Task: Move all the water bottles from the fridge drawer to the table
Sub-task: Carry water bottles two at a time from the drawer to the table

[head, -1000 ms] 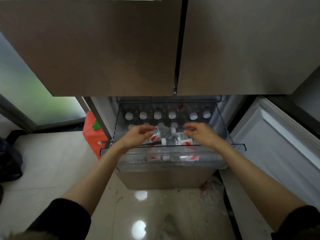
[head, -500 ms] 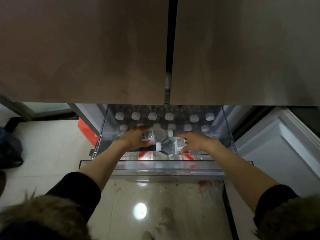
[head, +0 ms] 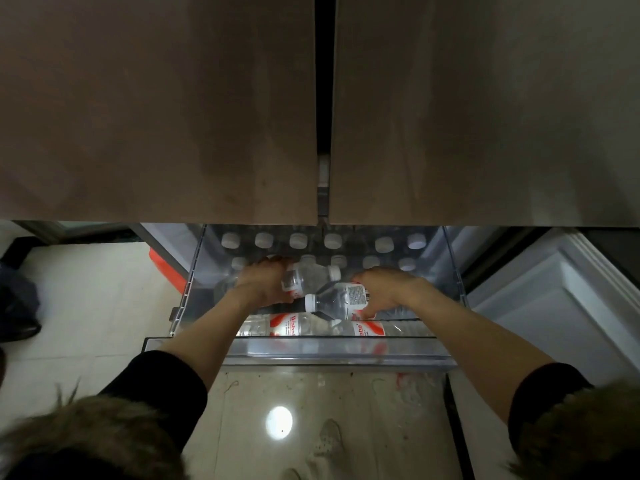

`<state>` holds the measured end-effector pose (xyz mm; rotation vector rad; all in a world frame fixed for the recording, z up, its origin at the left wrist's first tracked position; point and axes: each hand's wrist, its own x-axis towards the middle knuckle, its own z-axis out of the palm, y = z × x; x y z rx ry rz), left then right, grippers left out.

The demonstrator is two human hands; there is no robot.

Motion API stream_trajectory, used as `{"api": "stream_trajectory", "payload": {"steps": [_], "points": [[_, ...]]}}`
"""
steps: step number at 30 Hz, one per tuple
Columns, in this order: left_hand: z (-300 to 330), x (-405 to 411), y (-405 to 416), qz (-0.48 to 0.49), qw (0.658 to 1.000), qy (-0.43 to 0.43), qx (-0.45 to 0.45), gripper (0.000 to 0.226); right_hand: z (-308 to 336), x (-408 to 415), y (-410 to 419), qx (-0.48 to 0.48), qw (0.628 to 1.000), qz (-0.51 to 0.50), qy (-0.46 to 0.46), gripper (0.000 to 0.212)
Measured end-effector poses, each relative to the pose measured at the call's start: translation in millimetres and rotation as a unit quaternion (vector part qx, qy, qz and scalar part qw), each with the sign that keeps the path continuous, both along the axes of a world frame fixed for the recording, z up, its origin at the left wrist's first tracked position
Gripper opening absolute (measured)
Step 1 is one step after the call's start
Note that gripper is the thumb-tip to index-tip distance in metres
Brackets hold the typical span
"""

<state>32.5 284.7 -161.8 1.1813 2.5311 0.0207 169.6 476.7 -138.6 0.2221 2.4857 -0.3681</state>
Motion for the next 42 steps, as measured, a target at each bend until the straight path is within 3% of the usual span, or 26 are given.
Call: {"api": "stream_trajectory", "payload": {"steps": [7,14,22,28,32,35,42], "points": [[27.9,5.0,-9.3,0.007,1.000,-0.003,0.022,0.062,0.9,15.3,-5.2,0.034,0.997,0.000,0.071,0.062],[58.6,20.4,-43.8,0.038,0.996,-0.019,0.085,0.073,36.3,32.7,-18.1,0.027,0.989,-0.043,0.136,0.060],[103.6,54.1,-94.4,0.045,0.959,-0.025,0.280,0.066,82.0,67.3,-61.9,0.000,0.952,-0.105,0.288,0.061],[154.8,87.2,-133.6,0.033,0.929,0.010,0.368,0.069,125.4,91.3,-109.2,-0.064,0.891,-0.125,0.431,0.061],[193.4,105.3,-160.5,0.097,0.870,-0.058,0.480,0.071,167.5,87.3,-143.2,-0.139,0.861,-0.106,0.477,0.067],[213.7,118.9,-184.7,0.166,0.807,-0.074,0.562,0.065,190.0,77.1,-172.3,-0.255,0.826,-0.134,0.485,0.067],[202.2,169.2,-264.1,0.358,0.688,-0.063,0.628,0.045,180.9,67.5,-243.5,-0.509,0.767,-0.140,0.364,0.044]]}}
